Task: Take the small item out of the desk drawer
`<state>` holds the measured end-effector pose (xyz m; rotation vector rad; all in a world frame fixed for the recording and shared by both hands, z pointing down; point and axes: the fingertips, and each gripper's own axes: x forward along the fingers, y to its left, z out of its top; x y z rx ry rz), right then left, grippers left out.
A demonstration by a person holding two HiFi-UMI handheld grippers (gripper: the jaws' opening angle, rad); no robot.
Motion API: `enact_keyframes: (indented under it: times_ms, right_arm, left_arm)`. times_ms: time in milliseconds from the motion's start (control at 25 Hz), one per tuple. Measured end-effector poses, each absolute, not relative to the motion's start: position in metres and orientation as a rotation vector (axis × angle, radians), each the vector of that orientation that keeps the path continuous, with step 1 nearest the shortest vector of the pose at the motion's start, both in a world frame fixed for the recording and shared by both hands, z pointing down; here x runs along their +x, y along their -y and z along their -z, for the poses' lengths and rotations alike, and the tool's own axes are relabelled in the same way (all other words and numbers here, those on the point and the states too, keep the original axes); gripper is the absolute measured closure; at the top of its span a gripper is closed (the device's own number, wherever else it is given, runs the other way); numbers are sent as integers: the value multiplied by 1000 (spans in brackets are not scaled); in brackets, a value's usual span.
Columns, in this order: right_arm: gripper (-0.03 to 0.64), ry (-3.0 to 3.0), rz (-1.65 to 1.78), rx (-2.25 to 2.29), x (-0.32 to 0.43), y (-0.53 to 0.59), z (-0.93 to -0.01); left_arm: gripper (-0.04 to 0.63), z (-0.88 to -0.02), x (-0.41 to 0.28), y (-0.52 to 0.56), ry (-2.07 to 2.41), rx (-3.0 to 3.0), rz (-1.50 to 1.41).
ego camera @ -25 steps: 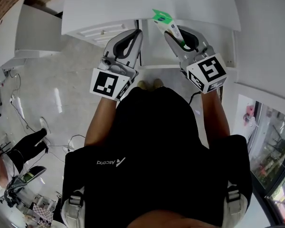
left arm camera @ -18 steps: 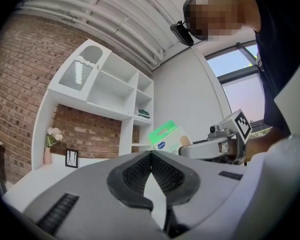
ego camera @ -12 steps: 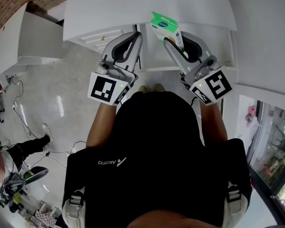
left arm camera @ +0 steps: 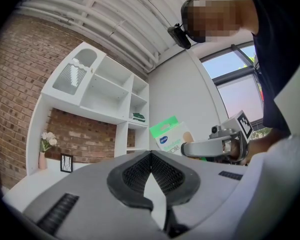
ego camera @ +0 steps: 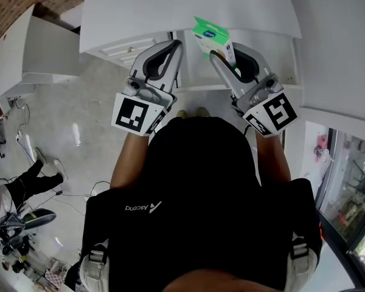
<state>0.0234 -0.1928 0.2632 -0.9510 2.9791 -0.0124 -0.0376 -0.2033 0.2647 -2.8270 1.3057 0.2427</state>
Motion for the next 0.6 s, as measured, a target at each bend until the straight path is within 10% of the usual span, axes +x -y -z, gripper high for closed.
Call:
enact_keyframes:
  times_ms: [600]
  right_arm:
    - [529, -2970, 42, -925, 23, 203, -267]
  left_arm:
    - [597, -266, -41, 208, -1325, -2812, -229]
